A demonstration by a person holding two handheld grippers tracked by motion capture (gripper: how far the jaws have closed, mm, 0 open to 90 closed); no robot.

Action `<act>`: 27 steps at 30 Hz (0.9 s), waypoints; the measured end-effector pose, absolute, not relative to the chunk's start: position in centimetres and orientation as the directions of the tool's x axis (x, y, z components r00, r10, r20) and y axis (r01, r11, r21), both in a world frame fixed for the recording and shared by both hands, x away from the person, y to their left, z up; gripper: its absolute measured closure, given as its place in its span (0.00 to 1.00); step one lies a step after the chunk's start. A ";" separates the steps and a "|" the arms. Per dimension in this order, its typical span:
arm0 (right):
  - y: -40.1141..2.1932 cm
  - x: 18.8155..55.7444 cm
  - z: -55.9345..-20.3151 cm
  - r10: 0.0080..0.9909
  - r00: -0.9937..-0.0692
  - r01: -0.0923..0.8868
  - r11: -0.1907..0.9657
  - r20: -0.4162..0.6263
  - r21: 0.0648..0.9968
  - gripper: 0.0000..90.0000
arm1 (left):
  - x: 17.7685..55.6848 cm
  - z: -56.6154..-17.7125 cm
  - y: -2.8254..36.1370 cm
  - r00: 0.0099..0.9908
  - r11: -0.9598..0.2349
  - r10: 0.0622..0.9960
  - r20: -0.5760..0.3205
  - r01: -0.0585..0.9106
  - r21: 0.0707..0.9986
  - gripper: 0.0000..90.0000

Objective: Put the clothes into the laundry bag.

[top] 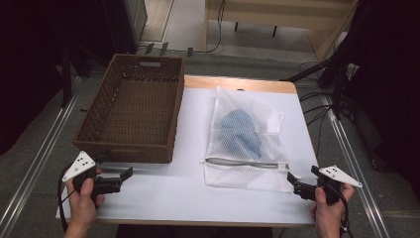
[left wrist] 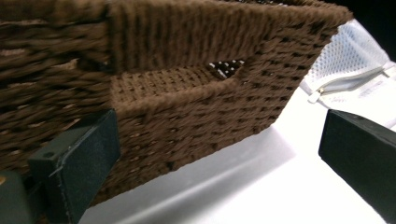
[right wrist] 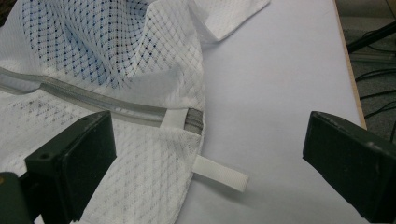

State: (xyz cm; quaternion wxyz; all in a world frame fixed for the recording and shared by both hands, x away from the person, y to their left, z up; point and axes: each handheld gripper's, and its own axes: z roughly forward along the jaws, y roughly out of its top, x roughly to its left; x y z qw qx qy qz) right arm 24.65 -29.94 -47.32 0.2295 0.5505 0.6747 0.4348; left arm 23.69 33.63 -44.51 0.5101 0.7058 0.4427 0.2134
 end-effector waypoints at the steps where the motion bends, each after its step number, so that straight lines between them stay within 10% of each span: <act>1: -30.0 24.7 -47.3 0.942 -0.289 0.543 0.016 0.169 0.839 0.03 | 23.7 -44.5 33.9 0.516 -0.083 0.843 -0.155 0.409 0.909 0.00; 27: -30.2 24.9 -47.5 0.936 -0.296 0.536 -0.002 0.190 0.844 0.03 | 23.7 -44.9 34.9 0.537 -0.053 0.820 -0.196 0.412 0.910 0.00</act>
